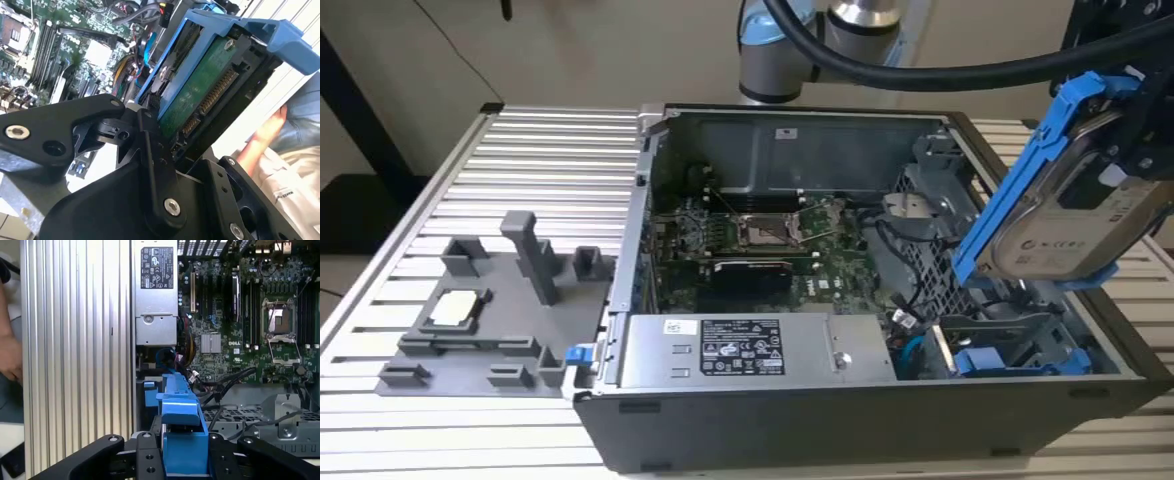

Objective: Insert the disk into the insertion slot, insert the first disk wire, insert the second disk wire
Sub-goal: 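Insert the disk into the insertion slot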

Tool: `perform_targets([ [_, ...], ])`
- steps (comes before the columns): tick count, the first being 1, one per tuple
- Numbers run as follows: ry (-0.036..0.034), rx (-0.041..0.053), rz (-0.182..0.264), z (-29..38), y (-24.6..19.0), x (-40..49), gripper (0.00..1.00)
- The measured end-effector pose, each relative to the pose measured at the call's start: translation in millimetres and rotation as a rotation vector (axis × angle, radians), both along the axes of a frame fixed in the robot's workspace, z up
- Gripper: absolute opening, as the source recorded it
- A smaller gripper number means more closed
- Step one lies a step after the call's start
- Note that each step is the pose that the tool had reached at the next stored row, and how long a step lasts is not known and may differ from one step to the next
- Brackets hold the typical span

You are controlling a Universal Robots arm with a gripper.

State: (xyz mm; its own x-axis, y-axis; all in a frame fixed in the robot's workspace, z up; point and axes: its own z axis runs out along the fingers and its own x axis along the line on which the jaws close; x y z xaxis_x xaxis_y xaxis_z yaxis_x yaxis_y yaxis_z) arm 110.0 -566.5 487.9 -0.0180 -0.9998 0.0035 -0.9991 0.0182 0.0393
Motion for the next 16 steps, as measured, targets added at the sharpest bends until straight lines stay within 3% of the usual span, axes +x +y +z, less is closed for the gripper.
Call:
perform_targets([
  [16,0.0000,0.0000,0.000,-6.3,-1.6,8.8,0.33],
])
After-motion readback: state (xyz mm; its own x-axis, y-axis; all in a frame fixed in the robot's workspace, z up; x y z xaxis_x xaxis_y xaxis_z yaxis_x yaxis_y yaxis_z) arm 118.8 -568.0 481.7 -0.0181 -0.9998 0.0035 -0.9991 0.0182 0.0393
